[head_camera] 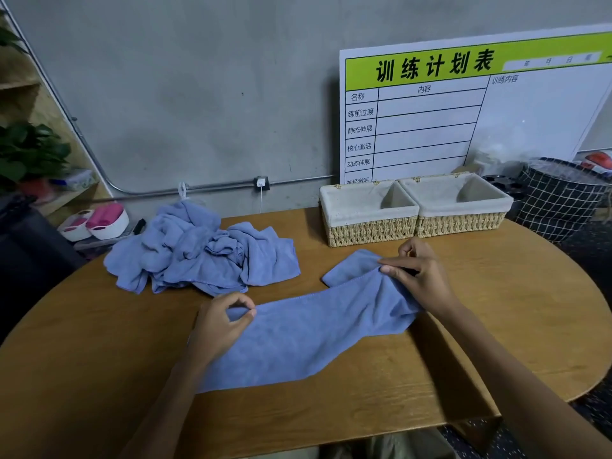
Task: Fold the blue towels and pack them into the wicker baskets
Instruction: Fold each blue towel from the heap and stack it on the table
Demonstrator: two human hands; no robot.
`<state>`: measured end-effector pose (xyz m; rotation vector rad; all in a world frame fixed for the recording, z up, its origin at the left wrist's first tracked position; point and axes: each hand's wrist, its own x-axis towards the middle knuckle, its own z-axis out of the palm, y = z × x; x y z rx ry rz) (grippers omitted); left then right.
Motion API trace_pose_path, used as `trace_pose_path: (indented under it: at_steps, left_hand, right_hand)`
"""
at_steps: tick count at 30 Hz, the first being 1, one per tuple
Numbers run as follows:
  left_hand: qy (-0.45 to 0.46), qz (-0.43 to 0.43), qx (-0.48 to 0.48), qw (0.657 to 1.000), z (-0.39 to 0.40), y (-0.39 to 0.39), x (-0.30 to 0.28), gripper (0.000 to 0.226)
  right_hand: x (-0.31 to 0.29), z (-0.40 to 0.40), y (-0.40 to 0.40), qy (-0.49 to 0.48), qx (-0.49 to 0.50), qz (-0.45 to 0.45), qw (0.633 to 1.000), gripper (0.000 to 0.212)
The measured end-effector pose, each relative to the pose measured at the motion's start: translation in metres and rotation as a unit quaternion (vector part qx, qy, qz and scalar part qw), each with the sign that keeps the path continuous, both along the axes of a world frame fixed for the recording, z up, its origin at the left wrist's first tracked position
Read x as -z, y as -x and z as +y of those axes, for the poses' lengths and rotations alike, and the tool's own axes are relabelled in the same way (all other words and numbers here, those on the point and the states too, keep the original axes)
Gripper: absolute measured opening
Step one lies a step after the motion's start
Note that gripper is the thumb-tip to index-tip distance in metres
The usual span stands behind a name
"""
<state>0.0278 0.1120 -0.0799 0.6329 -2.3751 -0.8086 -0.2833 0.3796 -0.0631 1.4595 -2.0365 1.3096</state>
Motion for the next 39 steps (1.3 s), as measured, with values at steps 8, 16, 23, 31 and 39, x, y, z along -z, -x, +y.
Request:
trace_pose_path:
  at_steps: [8,16,23,31,39]
  left_hand:
    - [0.049,0.056,-0.011,0.997,-0.004,0.003,-0.025,0.020]
    - [0.201,0.201,-0.071,0.956,-0.016,0.004,-0.099,0.016]
    - [0.254,0.310,-0.104,0.910,-0.012,-0.001,-0.167,0.015]
    - [0.205,0.279,-0.079,0.935,-0.020,0.005,-0.163,0.012]
    - [0.212,0.273,-0.061,0.936,-0.011,-0.005,-0.162,0.020]
  right_hand:
    - [-0.021,-0.007,-0.004,0.019,-0.041,-0.029,0.999,0.020]
    - [-0.099,-0.003,-0.008,0.041,0.068,0.066,0.995,0.014]
    - [-0.195,0.009,-0.025,0.085,0.106,0.169,0.976,0.019]
    - [-0.176,0.001,-0.018,0.016,0.118,0.143,0.983,0.014]
    - [-0.158,0.009,-0.021,-0.005,0.109,0.126,0.986,0.015]
